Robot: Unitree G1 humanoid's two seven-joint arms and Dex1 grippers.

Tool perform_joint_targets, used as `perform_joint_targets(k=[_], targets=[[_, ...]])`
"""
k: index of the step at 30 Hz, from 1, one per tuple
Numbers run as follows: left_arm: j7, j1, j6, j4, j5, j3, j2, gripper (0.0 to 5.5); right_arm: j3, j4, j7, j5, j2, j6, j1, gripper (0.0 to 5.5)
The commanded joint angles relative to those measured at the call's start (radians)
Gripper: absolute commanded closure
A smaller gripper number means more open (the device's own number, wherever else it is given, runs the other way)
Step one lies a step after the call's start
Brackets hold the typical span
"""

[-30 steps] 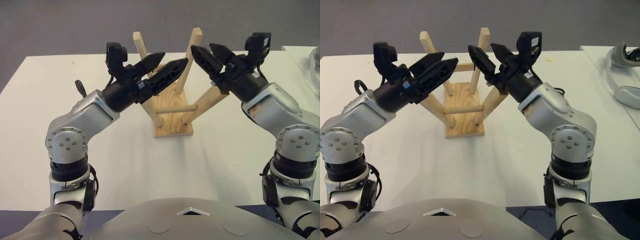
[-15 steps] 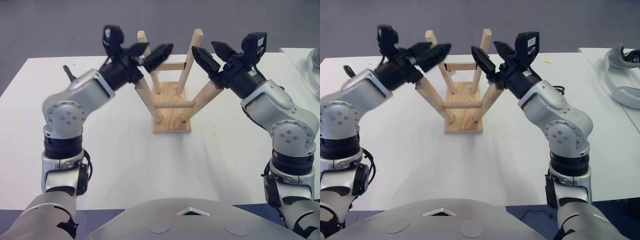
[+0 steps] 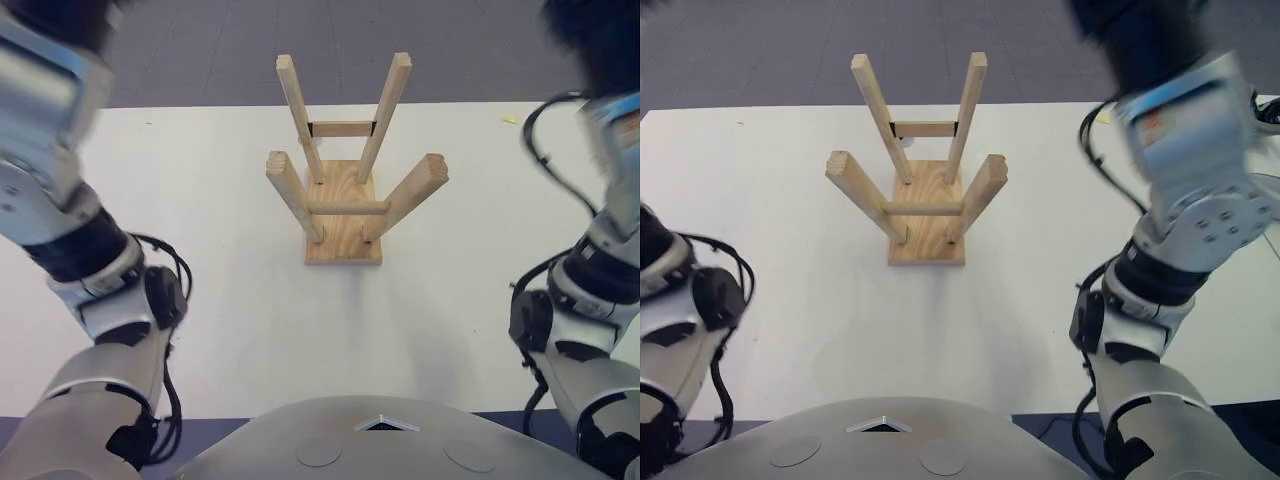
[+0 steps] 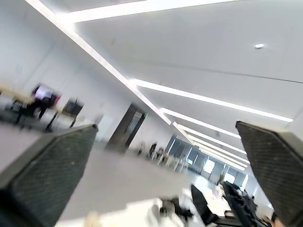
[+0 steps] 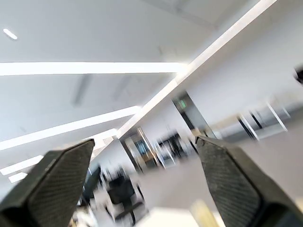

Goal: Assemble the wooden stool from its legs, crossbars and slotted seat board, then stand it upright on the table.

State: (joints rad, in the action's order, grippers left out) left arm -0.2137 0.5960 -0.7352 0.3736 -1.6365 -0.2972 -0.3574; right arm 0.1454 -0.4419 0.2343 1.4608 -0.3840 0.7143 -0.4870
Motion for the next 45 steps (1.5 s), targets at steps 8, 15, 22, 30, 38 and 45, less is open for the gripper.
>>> perform_joint_targets(k=[8, 15, 22, 30, 38, 45], targets=[[0.154, -0.395, 0.017, -0.085, 0.451, 0.362, 0.015, 0.1, -0.207, 0.069, -0.01, -0.441, -0.014, 0.006, 0.26, 1.5], [0.08, 0.117, 0.267, -0.363, 0.311, 0.027, 0.127, 0.1, -0.178, 0.11, -0.036, -0.532, 0.019, -0.019, 0.266, 1.5], [0.091, 0.057, 0.25, -0.285, 0.277, -0.166, 0.03, 0.1, -0.128, 0.157, -0.061, -0.697, 0.014, -0.086, 0.269, 1.5], [0.088, -0.174, 0.246, -0.191, 0.388, -0.117, 0.112, 0.1, -0.106, 0.166, -0.14, -0.787, 0.059, -0.064, 0.245, 1.5], [0.113, -0.224, 0.209, -0.176, 0.418, -0.122, 0.093, 0.1, -0.472, -0.065, -0.559, -0.891, -0.109, 0.008, 0.271, 1.5], [0.125, -0.241, 0.208, -0.157, 0.428, -0.121, 0.107, 0.1, -0.334, 0.085, -0.679, -0.944, -0.157, -0.048, 0.261, 1.5]])
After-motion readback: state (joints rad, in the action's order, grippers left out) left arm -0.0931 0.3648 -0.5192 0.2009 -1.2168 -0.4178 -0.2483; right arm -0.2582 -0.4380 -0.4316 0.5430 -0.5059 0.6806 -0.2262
